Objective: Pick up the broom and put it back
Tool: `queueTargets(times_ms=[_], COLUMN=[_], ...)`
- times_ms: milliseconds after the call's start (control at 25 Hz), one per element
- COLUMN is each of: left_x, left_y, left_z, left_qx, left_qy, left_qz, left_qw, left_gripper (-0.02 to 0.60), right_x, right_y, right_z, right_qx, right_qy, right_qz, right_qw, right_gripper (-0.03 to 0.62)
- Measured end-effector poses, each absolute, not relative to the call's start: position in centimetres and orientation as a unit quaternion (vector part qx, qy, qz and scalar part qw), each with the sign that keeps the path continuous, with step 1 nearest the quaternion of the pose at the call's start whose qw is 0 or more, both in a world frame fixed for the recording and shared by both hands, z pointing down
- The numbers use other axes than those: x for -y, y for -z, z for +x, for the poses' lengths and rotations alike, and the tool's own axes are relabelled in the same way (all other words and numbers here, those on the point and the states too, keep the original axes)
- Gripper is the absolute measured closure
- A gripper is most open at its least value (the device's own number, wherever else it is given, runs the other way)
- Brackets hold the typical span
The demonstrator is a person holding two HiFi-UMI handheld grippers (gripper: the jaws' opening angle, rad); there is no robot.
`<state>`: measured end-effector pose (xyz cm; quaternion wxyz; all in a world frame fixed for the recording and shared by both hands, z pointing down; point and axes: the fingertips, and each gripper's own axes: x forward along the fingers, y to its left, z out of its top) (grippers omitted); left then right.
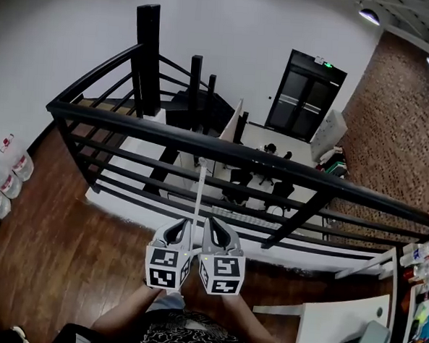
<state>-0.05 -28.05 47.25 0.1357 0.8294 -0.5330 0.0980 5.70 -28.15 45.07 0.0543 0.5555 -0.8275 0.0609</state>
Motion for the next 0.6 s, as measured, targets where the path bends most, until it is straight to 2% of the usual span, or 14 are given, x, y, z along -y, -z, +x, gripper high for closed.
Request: queueTargets(times_ms=[600], left_x=[22.6], left_y=[-47.1], left_z=[-0.3], left_qx=[0.538], left_qy=[-0.1], left_qz=[0.826], left_qw=[0.135], left_gripper=[0.577], right_x=[22.7], right_y=[-45.5], right_z=[5.2], right_qx=[0.84], right_qy=[-0.068], right_qz=[0.535], right_qw=[0.06], right_gripper=[0.594])
